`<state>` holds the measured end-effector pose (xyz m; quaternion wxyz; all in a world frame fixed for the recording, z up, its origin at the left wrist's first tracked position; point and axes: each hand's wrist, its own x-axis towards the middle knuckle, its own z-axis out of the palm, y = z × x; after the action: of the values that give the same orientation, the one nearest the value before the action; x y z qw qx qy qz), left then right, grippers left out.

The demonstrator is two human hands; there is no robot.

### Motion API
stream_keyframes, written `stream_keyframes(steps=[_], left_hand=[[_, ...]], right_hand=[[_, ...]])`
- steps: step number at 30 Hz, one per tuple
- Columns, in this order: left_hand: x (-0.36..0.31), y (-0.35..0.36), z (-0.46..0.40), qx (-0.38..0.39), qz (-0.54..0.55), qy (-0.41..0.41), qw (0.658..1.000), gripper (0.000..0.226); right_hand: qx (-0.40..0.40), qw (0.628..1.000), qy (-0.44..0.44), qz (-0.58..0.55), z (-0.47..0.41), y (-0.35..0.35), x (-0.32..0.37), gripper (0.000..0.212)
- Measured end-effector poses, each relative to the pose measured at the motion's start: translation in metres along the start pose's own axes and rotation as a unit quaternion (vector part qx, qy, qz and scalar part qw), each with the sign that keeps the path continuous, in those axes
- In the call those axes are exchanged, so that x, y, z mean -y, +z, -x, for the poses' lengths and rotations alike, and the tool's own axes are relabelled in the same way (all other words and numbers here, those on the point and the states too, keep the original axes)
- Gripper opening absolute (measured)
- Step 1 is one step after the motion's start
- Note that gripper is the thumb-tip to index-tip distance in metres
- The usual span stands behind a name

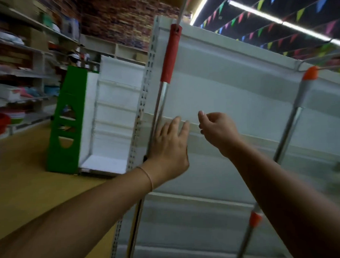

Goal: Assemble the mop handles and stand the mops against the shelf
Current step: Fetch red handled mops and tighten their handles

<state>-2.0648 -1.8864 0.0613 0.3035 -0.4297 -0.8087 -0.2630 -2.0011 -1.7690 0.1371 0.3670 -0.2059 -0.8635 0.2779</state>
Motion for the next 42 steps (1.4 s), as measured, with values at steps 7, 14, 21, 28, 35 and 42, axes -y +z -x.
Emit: stream_keyframes(steps=[7,14,21,28,35,42], left_hand=[[-0.064,0.028,0.009,0.084,0.091,0.040,0.992,0.063],[-0.202,0.048,-0.001,0.084,0.206,0.145,0.964,0.057],[-0.396,0.082,0.012,0.126,0.288,0.242,0.918,0.058],[-0.566,0.104,0.021,0.149,0.350,0.290,0.878,0.058],[-0.696,0.123,0.033,0.177,0.408,0.334,0.831,0.057],[-0.794,0.161,0.039,0.193,0.456,0.373,0.784,0.057]], right_hand=[[-0.074,0.996,0.041,0.042,0.069,-0.106,-0.088,0.057],[-0.131,0.980,0.079,0.123,0.147,-0.242,-0.171,0.053],[-0.167,0.953,0.124,0.218,0.226,-0.388,-0.249,0.044],[-0.219,0.923,0.185,0.257,0.300,-0.519,-0.314,0.048],[-0.256,0.897,0.235,0.272,0.354,-0.600,-0.354,0.047],[-0.288,0.859,0.282,0.314,0.386,-0.657,-0.400,0.043]])
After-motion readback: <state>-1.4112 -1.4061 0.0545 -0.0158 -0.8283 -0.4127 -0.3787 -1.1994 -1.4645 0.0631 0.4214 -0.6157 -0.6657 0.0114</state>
